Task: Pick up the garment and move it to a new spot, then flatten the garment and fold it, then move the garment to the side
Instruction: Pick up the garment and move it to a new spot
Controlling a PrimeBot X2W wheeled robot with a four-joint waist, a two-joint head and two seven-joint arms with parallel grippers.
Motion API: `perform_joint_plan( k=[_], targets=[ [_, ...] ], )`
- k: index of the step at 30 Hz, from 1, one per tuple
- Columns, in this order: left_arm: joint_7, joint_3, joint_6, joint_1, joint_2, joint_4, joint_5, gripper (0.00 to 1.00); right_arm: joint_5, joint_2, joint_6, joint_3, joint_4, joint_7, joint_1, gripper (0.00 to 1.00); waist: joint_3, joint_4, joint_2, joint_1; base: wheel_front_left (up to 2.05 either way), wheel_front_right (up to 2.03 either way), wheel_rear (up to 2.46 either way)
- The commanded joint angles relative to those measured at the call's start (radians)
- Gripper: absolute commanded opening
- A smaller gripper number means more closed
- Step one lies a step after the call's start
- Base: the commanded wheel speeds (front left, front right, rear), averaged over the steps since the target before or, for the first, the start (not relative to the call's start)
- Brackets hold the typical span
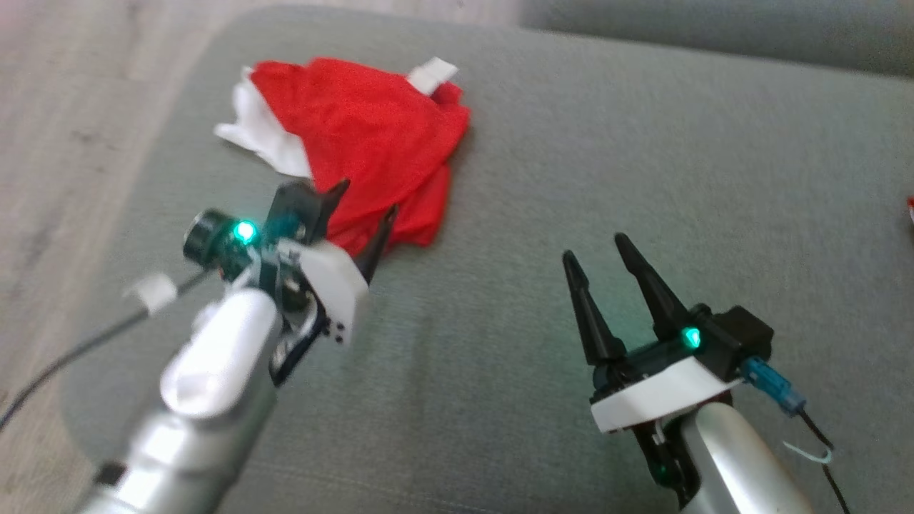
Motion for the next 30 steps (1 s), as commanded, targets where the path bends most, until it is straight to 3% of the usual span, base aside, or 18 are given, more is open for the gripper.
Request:
perform_joint_plan(
  k=[1, 5, 10, 20, 21, 22, 30],
  targets=[
    [0.023, 0.003, 0.002, -0.069, 0.050, -0.014, -0.032, 1.00, -0.004, -0.001, 0.007, 0.029, -0.038, -0.010, -0.030, 1.00, 0.063, -0.057, 0.0000, -0.0003, 0.00, 0.00, 0.00],
    [0.087, -0.080, 0.002, -0.185, 0.129, 0.050, -0.165, 1.00, -0.004, -0.001, 0.007, 0.053, -0.045, -0.011, -0.062, 1.00, 0.118, -0.106, 0.0000, -0.0003, 0.00, 0.00, 0.00],
    [0.127, -0.137, 0.002, -0.298, 0.185, 0.138, -0.303, 1.00, 0.000, -0.001, 0.007, 0.076, -0.053, -0.011, -0.096, 1.00, 0.166, -0.154, 0.0000, -0.0003, 0.00, 0.00, 0.00],
    [0.147, -0.219, 0.002, -0.403, 0.218, 0.323, -0.437, 1.00, 0.005, -0.001, 0.007, 0.086, -0.066, -0.011, -0.120, 1.00, 0.207, -0.207, 0.0000, -0.0003, 0.00, 0.00, 0.00],
    [0.142, -0.227, 0.002, -0.407, 0.217, 0.334, -0.443, 0.46, 0.005, -0.001, 0.007, 0.086, -0.066, -0.011, -0.120, 1.00, 0.207, -0.210, 0.0000, -0.0003, 0.00, 0.00, 0.00],
    [0.128, -0.234, 0.002, -0.411, 0.217, 0.339, -0.450, 0.00, 0.004, -0.001, 0.007, 0.086, -0.065, -0.011, -0.120, 1.00, 0.205, -0.213, 0.0000, -0.0003, 0.00, 0.00, 0.00],
    [-0.088, -0.256, 0.002, -0.440, 0.188, 0.311, -0.509, 0.00, 0.012, -0.001, 0.007, 0.077, -0.050, -0.011, -0.102, 1.00, 0.142, -0.210, 0.0000, -0.0003, 0.00, 0.00, 0.00]
  ],
)
